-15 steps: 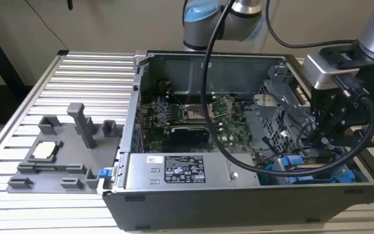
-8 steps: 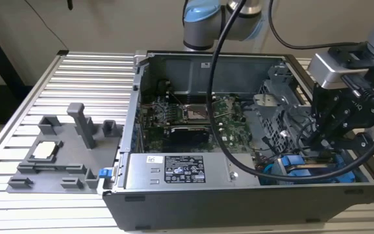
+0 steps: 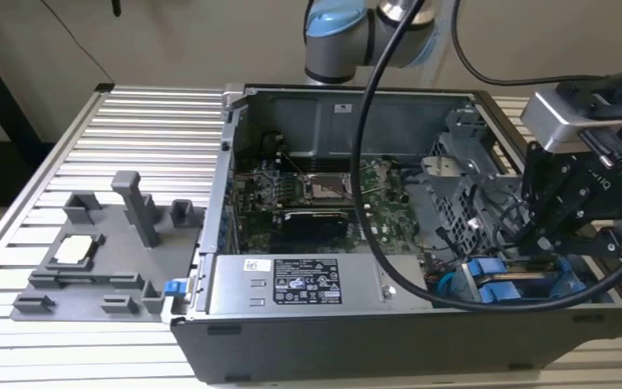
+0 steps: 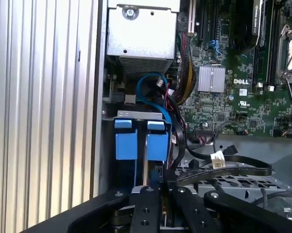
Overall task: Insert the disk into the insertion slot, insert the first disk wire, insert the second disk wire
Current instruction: 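Insert the second disk wire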
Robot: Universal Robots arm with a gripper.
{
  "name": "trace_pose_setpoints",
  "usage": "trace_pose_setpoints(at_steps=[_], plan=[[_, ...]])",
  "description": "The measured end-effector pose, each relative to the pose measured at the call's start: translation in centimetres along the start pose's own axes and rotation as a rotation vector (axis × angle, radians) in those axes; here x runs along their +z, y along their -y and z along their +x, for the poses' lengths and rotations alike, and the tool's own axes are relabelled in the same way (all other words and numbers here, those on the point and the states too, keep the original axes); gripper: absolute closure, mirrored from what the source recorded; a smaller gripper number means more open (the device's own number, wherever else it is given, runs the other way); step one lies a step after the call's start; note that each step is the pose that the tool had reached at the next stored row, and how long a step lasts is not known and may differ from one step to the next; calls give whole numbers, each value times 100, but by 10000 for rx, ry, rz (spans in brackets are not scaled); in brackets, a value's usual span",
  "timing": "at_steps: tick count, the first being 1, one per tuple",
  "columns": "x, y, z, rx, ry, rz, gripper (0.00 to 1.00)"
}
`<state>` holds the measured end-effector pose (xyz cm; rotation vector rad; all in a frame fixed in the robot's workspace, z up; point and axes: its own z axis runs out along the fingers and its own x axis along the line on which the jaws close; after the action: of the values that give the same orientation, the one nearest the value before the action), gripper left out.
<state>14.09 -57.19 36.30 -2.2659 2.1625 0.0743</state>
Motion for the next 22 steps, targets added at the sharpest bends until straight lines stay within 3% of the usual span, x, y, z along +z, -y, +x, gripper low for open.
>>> trace_pose_setpoints(at_steps=[4,8,9,22], plan=[[8,1,11,155,44,7,84],[11,1,21,247,244,18,84],[11,1,24,250,263,19,84],[43,17,52,250,269,21,84]])
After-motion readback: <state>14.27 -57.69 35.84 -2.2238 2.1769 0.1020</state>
